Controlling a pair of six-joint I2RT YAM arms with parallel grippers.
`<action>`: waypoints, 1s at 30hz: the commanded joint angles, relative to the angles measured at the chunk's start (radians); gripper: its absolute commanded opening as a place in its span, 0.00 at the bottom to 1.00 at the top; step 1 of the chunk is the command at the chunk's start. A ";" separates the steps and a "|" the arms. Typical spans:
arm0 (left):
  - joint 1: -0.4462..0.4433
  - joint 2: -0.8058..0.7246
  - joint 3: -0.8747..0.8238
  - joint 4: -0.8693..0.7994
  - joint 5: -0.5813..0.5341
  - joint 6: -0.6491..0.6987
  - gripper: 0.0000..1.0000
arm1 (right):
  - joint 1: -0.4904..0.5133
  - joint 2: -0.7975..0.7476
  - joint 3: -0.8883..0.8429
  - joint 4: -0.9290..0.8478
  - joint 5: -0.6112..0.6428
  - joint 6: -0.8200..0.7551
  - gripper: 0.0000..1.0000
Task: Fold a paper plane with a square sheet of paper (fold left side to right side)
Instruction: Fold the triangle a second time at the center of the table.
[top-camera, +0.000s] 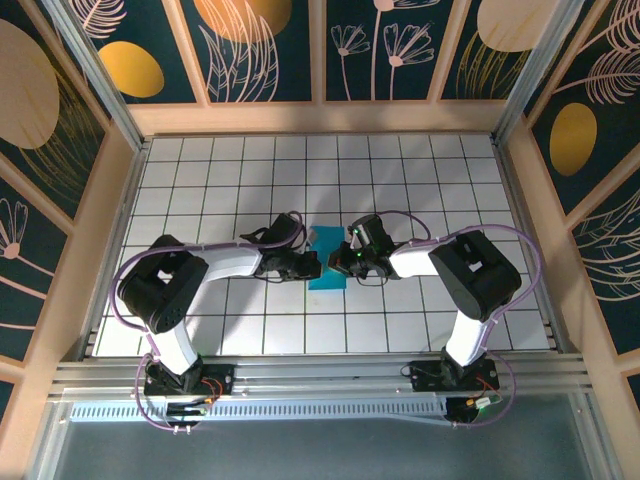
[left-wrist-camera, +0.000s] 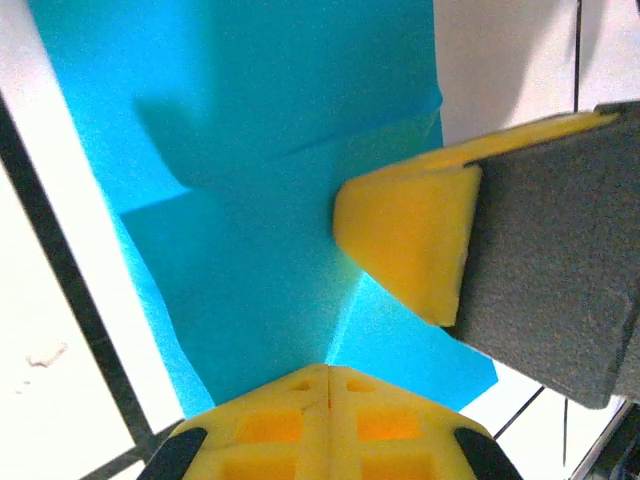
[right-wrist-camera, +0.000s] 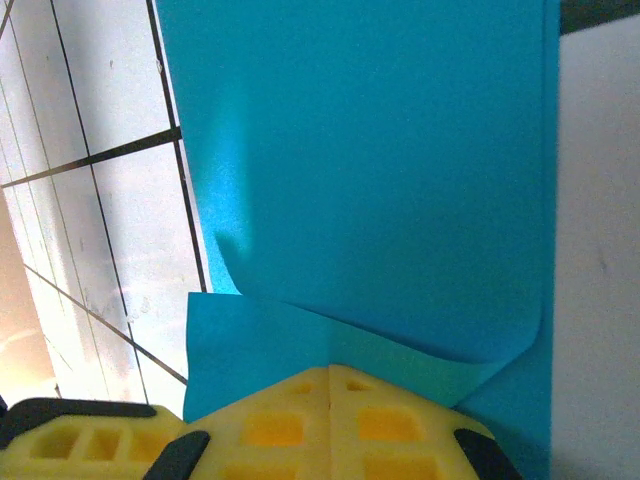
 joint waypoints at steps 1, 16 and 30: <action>0.007 0.006 0.001 0.011 0.035 0.000 0.00 | 0.013 0.033 -0.020 -0.123 0.051 -0.027 0.00; 0.006 -0.029 -0.010 -0.001 0.065 0.044 0.00 | 0.014 0.036 -0.022 -0.123 0.052 -0.027 0.00; 0.006 0.003 -0.007 -0.030 0.064 0.083 0.00 | 0.014 0.042 -0.019 -0.126 0.050 -0.028 0.00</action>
